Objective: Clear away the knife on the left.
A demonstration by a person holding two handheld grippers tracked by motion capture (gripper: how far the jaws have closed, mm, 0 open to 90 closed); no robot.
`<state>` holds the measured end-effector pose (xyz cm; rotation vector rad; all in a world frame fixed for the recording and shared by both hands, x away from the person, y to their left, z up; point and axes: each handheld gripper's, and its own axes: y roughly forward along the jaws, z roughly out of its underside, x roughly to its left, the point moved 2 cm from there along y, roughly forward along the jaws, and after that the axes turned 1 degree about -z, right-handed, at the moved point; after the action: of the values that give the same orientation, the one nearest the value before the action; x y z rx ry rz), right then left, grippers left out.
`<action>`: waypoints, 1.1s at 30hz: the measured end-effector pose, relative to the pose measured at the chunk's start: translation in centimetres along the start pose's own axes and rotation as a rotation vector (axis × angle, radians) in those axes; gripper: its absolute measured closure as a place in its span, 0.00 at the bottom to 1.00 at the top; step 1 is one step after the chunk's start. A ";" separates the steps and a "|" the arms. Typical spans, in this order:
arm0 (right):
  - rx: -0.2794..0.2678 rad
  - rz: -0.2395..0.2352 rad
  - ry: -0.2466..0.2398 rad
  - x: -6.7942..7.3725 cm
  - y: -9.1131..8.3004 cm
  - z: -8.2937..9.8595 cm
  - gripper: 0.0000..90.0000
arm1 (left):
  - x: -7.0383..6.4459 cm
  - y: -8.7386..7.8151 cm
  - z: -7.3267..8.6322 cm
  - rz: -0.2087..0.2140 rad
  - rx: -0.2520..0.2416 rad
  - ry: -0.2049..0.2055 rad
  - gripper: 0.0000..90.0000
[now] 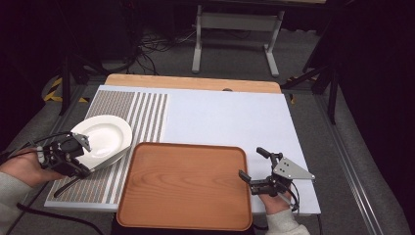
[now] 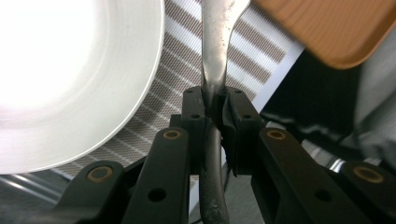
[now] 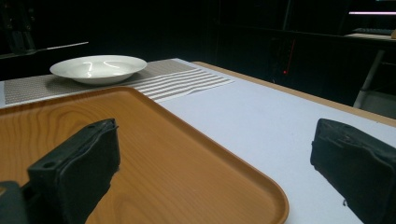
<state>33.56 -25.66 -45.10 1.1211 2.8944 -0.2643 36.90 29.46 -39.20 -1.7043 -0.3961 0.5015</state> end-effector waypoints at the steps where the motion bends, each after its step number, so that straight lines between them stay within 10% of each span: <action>1: 0.000 0.000 -0.001 0.0 0.0 0.0 0.02 | 0.0 0.0 -0.1 0.003 -0.013 -0.003 0.89; 16: -0.013 0.002 0.004 -0.1 -0.3 -0.2 0.02 | -1.4 -0.6 -2.3 0.119 -0.119 -0.173 0.89; 33: -0.016 0.004 0.009 -0.2 -0.4 -0.2 0.02 | -4.3 0.6 -5.7 0.178 -0.146 -0.157 0.89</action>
<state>33.47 -26.05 -44.79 1.1284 2.8962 -0.2356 36.26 22.35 -38.42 -1.8567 -0.4033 0.7554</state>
